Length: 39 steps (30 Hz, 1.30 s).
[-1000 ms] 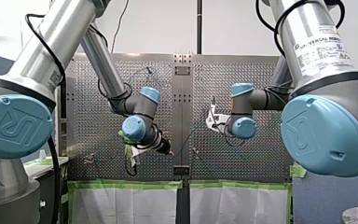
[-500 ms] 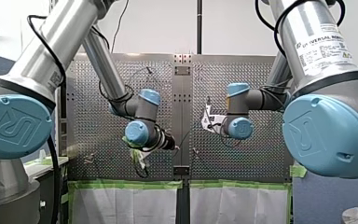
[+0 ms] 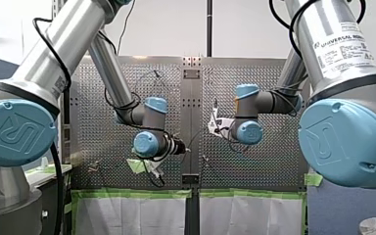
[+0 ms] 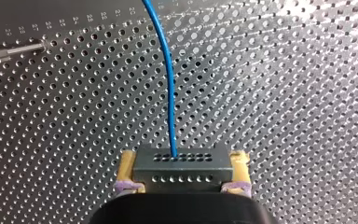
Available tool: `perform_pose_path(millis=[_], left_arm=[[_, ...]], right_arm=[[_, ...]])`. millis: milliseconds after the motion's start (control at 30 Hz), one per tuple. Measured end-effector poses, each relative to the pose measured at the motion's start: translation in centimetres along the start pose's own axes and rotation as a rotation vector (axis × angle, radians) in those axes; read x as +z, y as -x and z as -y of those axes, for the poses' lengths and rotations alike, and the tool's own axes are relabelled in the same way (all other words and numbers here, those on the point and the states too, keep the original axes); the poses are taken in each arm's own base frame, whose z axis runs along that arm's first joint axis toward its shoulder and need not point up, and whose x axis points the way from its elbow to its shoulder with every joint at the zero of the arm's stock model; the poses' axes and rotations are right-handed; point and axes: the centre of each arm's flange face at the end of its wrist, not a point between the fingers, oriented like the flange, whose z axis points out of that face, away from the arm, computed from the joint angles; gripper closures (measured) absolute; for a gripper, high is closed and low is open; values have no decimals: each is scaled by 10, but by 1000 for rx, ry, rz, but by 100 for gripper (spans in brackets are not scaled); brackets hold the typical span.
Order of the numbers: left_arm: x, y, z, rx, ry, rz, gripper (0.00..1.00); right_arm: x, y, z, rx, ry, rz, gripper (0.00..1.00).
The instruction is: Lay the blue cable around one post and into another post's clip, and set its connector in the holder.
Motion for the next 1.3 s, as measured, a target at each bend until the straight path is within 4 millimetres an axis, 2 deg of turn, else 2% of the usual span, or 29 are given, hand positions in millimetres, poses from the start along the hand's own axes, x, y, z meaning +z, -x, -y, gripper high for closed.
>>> perform_pose_path(millis=[167,333,933,1300], left_arm=[[5,-11,-11,-56,-12,2,0],[8,-15,-11,-104,-46,12,0],[32,3,4,-205,-174,147,0],[32,4,3,-165,-163,158,0]], right_arm=[[-1,0,4,2,-7,-3,39],[-2,0,8,4,-14,-4,39],[-5,-3,15,11,-24,-9,39],[-5,-6,16,27,-25,-13,39]])
